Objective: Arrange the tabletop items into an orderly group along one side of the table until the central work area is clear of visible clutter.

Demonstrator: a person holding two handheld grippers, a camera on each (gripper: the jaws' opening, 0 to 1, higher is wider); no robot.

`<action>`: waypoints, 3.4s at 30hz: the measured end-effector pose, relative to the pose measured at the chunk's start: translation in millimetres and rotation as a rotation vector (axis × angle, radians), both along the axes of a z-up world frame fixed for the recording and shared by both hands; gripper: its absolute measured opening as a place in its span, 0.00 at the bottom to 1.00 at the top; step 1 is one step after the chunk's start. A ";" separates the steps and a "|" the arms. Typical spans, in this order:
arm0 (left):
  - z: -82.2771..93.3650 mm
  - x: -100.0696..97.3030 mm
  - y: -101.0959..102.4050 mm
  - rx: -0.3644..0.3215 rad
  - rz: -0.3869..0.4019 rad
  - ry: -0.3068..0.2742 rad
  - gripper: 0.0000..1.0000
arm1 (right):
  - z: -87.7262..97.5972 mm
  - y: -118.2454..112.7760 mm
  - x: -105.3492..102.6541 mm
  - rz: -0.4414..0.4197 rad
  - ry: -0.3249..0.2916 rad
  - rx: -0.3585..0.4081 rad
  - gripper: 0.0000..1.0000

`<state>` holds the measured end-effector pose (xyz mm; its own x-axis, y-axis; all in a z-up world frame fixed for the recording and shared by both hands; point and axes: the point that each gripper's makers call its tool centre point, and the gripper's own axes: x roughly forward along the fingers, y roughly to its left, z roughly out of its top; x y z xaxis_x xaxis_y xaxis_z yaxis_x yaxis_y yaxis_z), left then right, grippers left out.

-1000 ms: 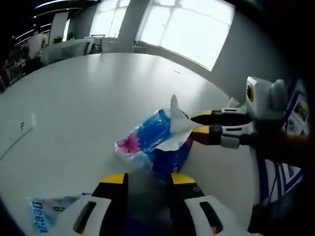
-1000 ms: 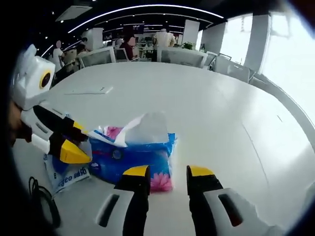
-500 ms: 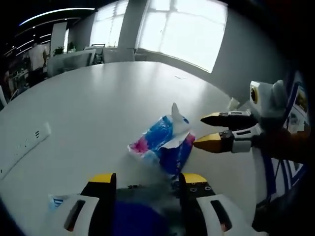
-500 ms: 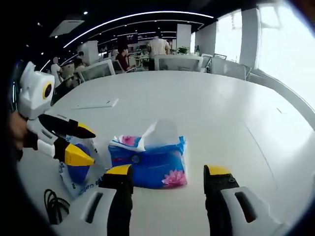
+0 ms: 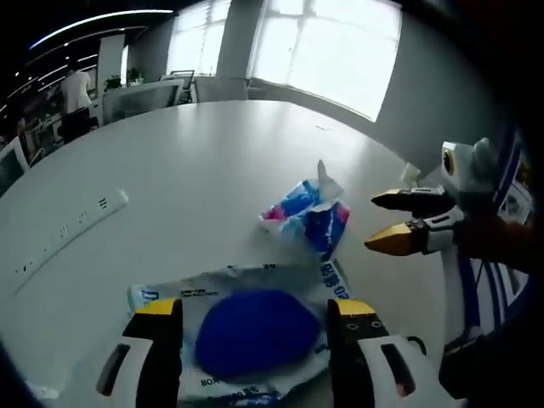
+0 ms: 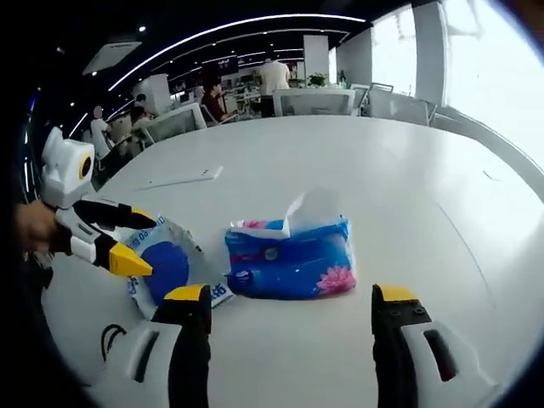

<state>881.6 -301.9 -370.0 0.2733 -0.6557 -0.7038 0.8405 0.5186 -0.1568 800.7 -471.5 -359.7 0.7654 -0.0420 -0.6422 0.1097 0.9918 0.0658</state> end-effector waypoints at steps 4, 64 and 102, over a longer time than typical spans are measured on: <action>-0.4 0.9 16.2 0.019 0.010 -0.004 0.80 | -4.0 13.0 -4.3 0.003 0.005 0.034 0.74; -30.2 -4.6 87.7 0.065 0.179 0.062 0.02 | -34.5 92.6 -17.0 -0.035 0.054 0.374 0.00; -11.4 -1.5 141.1 -0.064 0.461 0.078 0.01 | 1.3 124.2 52.6 0.217 -0.017 0.238 0.00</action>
